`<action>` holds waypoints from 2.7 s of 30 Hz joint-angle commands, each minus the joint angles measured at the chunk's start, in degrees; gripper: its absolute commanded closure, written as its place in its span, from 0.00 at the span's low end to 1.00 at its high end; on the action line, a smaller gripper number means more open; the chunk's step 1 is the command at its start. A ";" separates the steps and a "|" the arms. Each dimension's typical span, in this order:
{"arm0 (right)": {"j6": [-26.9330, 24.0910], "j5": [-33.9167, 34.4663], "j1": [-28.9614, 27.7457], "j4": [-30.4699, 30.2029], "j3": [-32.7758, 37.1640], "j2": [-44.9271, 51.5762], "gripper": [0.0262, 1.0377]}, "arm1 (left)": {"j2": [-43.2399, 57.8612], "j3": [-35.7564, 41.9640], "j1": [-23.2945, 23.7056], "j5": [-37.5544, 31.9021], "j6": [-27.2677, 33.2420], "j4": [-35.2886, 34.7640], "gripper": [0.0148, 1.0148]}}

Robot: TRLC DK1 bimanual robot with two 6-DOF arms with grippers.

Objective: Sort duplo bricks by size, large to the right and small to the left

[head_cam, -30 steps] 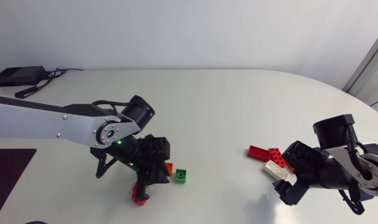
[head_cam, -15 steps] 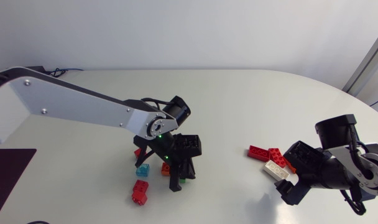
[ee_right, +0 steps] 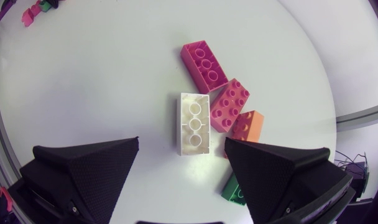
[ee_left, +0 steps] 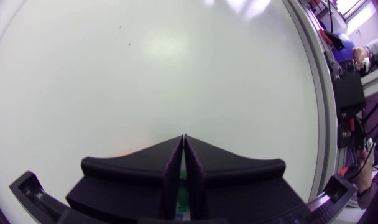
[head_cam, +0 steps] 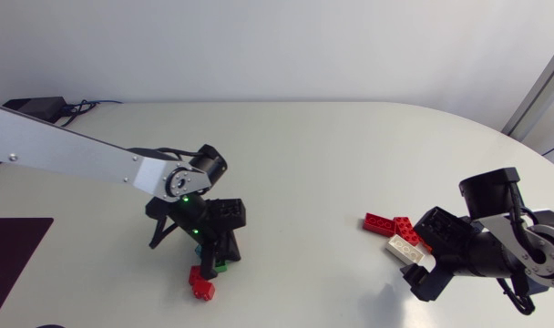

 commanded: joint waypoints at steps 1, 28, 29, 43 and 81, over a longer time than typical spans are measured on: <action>0.00 0.46 0.99 -0.70 0.43 0.65 0.04 | -2.44 -3.56 3.25 -1.23 4.01 -1.21 0.96; 1.40 1.78 3.62 0.53 -1.76 0.65 0.04 | 1.78 2.24 1.32 -1.67 1.29 0.11 0.94; 1.31 1.78 3.71 0.79 -1.76 0.91 0.04 | 0.99 1.19 2.81 -1.93 2.08 0.11 0.94; 3.42 1.87 6.35 1.67 -1.85 1.88 0.04 | -18.61 -6.98 4.75 1.67 5.16 -7.89 0.94; 2.46 1.96 6.00 -0.26 -2.64 -0.76 0.04 | -12.89 -10.76 12.48 0.18 9.11 -1.56 0.95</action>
